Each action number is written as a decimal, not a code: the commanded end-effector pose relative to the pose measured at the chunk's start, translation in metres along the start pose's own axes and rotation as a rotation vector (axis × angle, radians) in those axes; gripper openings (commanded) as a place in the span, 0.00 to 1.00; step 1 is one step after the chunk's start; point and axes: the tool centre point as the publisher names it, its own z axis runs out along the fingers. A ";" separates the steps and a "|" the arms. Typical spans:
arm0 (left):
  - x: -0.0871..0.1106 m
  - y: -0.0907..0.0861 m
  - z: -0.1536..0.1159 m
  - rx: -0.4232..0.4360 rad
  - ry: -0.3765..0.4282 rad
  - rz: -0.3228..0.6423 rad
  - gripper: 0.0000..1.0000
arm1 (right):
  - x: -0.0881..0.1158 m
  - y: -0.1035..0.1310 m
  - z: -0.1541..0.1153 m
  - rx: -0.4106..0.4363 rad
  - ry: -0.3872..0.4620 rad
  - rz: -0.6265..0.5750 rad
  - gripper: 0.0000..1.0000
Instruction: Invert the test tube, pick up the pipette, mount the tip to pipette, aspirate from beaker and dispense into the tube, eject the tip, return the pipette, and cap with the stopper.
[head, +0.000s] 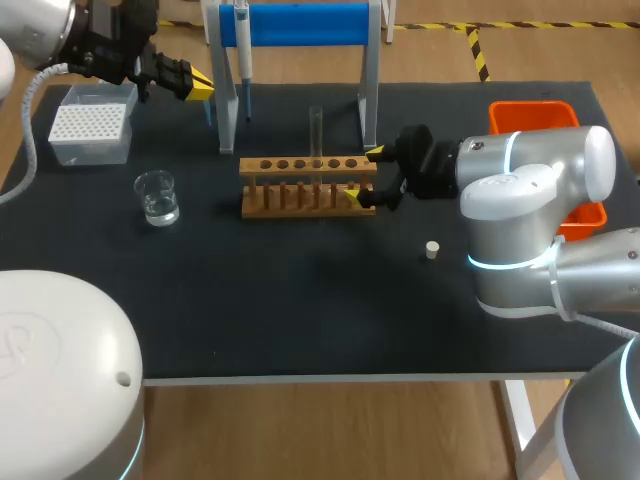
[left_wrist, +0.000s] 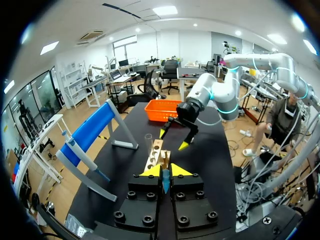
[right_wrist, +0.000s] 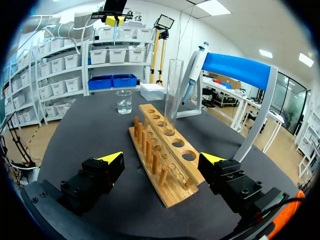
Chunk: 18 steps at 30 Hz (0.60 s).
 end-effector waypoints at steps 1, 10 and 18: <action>0.003 -0.008 0.011 -0.010 0.036 0.005 0.00 | 0.000 -0.001 -0.001 -0.003 0.000 0.000 1.00; 0.031 -0.038 0.052 -0.042 0.083 0.020 0.00 | 0.000 -0.001 -0.001 -0.003 0.000 0.000 1.00; 0.051 -0.054 0.084 -0.039 0.119 0.010 0.00 | 0.000 -0.001 -0.001 -0.003 0.000 0.000 1.00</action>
